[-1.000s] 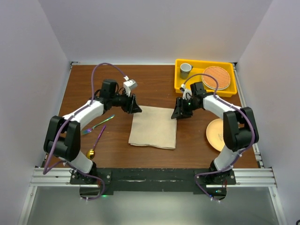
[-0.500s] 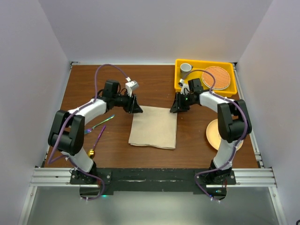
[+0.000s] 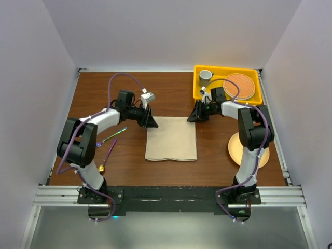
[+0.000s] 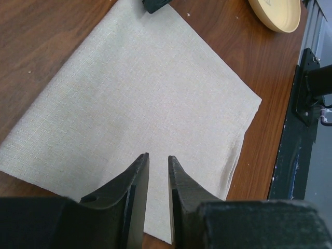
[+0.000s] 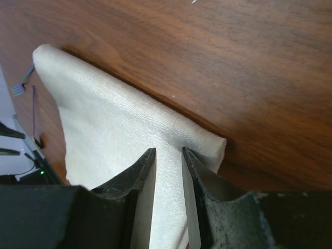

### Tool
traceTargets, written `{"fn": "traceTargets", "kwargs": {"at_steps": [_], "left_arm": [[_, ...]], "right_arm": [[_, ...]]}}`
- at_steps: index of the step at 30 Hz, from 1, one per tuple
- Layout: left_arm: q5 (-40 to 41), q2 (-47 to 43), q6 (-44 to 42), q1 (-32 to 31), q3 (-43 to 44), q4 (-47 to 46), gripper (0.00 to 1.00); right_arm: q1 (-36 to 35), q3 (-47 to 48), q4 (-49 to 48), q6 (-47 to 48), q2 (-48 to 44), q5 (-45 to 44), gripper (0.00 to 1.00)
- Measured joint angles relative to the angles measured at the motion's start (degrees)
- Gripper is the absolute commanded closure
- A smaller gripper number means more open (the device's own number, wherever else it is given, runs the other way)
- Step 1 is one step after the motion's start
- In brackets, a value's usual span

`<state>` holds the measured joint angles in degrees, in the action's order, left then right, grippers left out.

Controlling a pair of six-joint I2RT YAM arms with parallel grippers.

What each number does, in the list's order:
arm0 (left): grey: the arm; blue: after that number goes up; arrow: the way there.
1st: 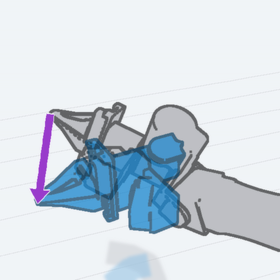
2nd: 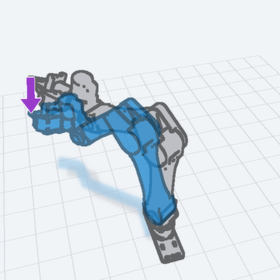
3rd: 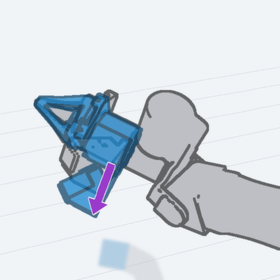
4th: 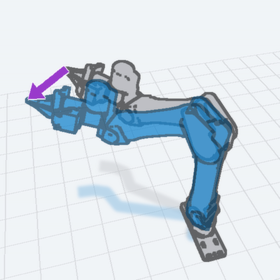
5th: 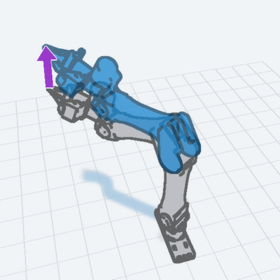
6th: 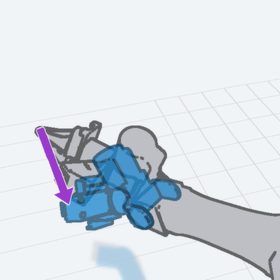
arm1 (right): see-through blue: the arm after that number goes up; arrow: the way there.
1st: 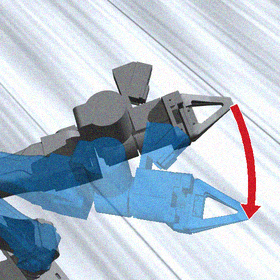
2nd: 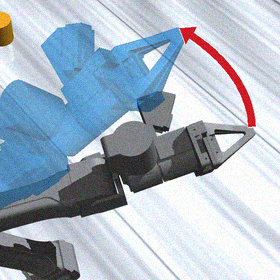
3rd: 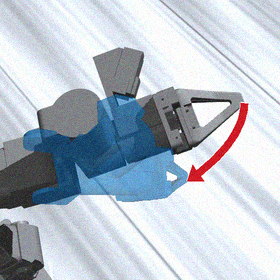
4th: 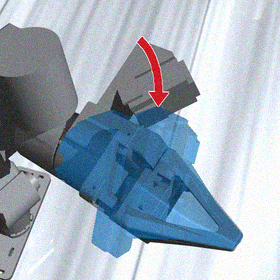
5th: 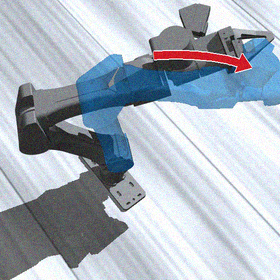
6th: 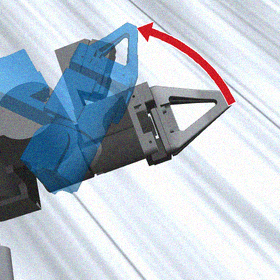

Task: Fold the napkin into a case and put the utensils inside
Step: Smooth out the square-folded napkin at the center of the board.

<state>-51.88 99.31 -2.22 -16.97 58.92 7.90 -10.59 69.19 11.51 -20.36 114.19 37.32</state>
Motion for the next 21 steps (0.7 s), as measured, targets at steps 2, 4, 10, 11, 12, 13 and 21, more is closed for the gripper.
{"fn": "traceTargets", "kwargs": {"at_steps": [2, 4, 10, 11, 12, 13, 21], "left_arm": [[-0.5, 0.1, -0.1, 0.0, -0.3, -0.1, 0.80], [-1.3, 0.1, 0.4, -0.1, -0.9, -0.9, 0.80], [-3.4, 0.1, 12.6, -0.2, -4.4, -13.0, 0.56], [-3.7, 0.2, 14.4, -0.3, -4.5, -14.8, 0.53], [-3.7, 0.3, 16.5, -0.5, -4.5, -16.9, 0.53], [-3.8, 0.5, 18.4, -0.8, -4.5, -19.4, 0.52], [-3.9, 6.6, 29.2, -4.2, -6.2, -29.4, 0.54]], "right_arm": [[0.0, -0.1, 0.1, -0.3, -0.4, 1.6, 0.65], [0.0, -0.2, 0.2, -0.6, -1.7, 3.2, 0.63], [-0.4, -2.3, -4.0, -5.1, -9.5, 8.2, 0.43], [-0.8, -2.6, -5.0, -5.9, -10.3, 8.8, 0.42], [-1.3, -3.1, -6.2, -6.7, -10.8, 9.0, 0.40], [-2.2, -3.8, -7.4, -7.4, -11.1, 9.2, 0.39], [-5.7, -10.3, -9.7, -8.8, -7.1, 10.2, 0.39]]}}
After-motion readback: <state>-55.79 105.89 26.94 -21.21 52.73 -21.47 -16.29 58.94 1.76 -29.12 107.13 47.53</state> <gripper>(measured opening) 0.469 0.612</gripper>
